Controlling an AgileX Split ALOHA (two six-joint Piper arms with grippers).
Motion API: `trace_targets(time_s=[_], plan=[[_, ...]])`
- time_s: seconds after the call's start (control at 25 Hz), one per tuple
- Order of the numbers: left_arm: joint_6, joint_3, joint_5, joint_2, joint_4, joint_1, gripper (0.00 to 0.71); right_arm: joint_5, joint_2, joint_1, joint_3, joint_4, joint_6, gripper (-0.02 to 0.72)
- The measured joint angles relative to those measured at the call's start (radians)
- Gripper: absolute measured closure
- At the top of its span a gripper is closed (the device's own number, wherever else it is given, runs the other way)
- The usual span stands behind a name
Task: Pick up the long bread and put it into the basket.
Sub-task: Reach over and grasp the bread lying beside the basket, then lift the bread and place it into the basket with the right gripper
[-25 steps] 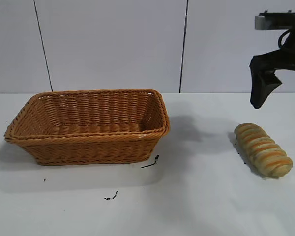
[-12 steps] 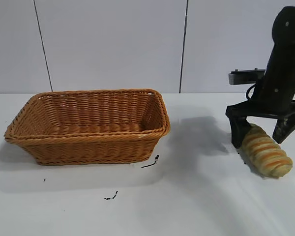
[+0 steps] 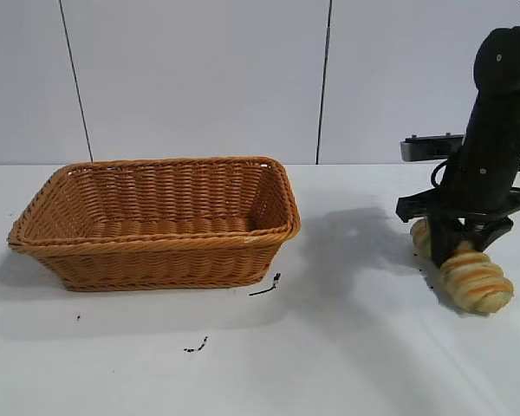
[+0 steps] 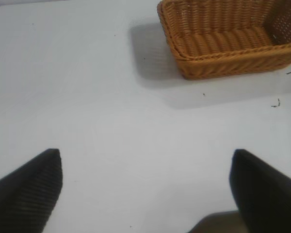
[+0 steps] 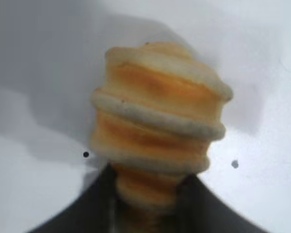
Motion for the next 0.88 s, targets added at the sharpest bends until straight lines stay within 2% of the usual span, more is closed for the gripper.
trace_targets(time_s=[0.28, 0.36, 0.64, 0.88], plan=[[0.000, 0.000, 0.000, 0.000, 0.000, 0.000, 0.014, 0.220, -0.096, 0.000, -0.240, 0.000, 0.000, 0.581], [0.000, 0.000, 0.000, 0.000, 0.000, 0.000, 0.014, 0.255, -0.097, 0.000, -0.310, 0.014, -0.012, 0.581], [0.000, 0.000, 0.000, 0.000, 0.000, 0.000, 0.014, 0.335, -0.039, 0.076, -0.558, 0.006, -0.066, 0.582], [0.000, 0.000, 0.000, 0.000, 0.000, 0.000, 0.014, 0.338, 0.079, 0.218, -0.764, 0.000, -0.137, 0.591]])
